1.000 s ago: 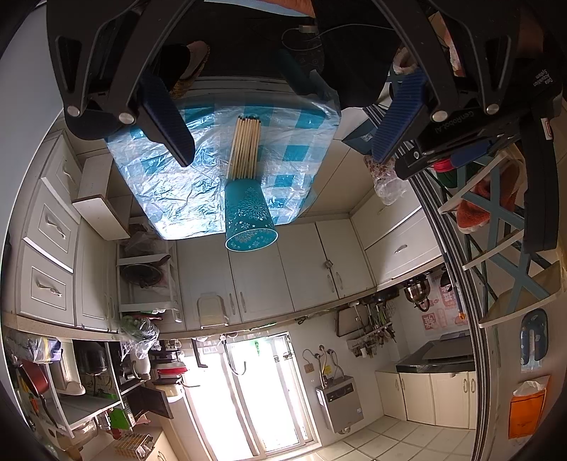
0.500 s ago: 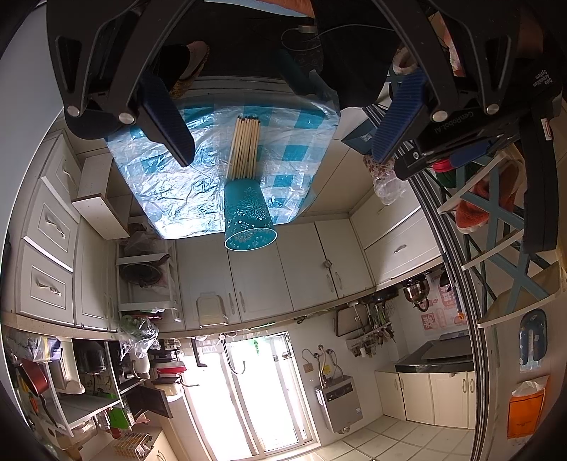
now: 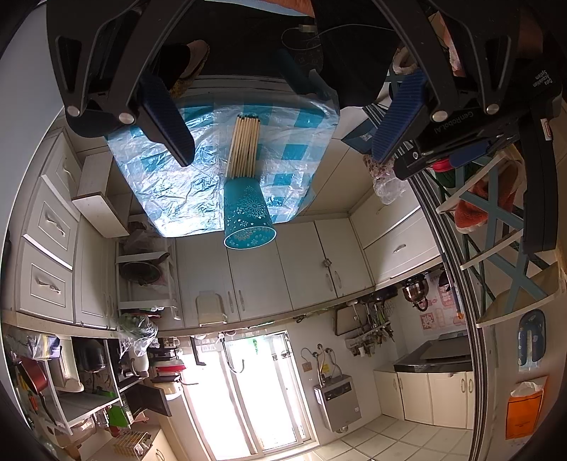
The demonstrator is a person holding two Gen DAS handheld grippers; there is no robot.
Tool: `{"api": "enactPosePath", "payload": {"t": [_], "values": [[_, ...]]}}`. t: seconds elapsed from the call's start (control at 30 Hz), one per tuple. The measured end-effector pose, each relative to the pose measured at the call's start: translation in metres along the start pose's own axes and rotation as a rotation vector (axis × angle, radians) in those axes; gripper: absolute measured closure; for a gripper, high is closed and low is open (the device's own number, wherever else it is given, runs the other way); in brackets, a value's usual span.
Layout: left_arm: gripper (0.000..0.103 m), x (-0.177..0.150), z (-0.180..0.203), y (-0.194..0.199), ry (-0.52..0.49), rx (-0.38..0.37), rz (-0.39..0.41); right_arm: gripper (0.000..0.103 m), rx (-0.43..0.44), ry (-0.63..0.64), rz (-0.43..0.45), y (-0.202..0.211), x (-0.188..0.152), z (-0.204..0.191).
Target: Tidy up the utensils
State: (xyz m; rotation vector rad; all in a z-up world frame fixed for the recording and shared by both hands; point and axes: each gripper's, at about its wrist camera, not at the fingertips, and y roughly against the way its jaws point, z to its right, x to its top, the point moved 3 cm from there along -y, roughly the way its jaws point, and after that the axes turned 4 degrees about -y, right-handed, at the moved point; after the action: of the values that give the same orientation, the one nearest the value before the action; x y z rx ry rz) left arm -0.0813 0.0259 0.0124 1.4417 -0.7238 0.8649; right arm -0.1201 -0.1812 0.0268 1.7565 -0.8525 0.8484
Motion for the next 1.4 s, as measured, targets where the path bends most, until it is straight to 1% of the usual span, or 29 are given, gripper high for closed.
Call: {"api": "enactPosePath", "payload": {"t": [0.8, 0.97, 1.0, 1.1, 1.3, 1.4], "values": [[0.008, 0.0, 0.003, 0.001, 0.0, 0.001, 0.002, 0.007, 0.001, 0.004, 0.004, -0.002, 0.0, -0.003], [0.008, 0.005, 0.007, -0.007, -0.01, -0.02, 0.011, 0.007, -0.002, 0.013, 0.005, -0.009, 0.002, -0.001], [0.008, 0.006, 0.008, -0.011, -0.01, -0.036, 0.017, 0.007, -0.006, 0.016, 0.006, -0.012, 0.003, 0.001], [0.008, 0.01, 0.009, -0.03, -0.011, -0.045, 0.002, 0.007, -0.026, 0.011, -0.007, -0.029, 0.006, 0.012], [0.008, 0.019, 0.015, -0.087, -0.005, -0.057, -0.049, 0.007, -0.083, -0.033, -0.084, -0.09, 0.007, 0.05], [0.008, 0.024, 0.019, -0.124, -0.005, -0.057, -0.081, 0.007, -0.1, -0.034, -0.125, -0.127, 0.005, 0.065]]}}
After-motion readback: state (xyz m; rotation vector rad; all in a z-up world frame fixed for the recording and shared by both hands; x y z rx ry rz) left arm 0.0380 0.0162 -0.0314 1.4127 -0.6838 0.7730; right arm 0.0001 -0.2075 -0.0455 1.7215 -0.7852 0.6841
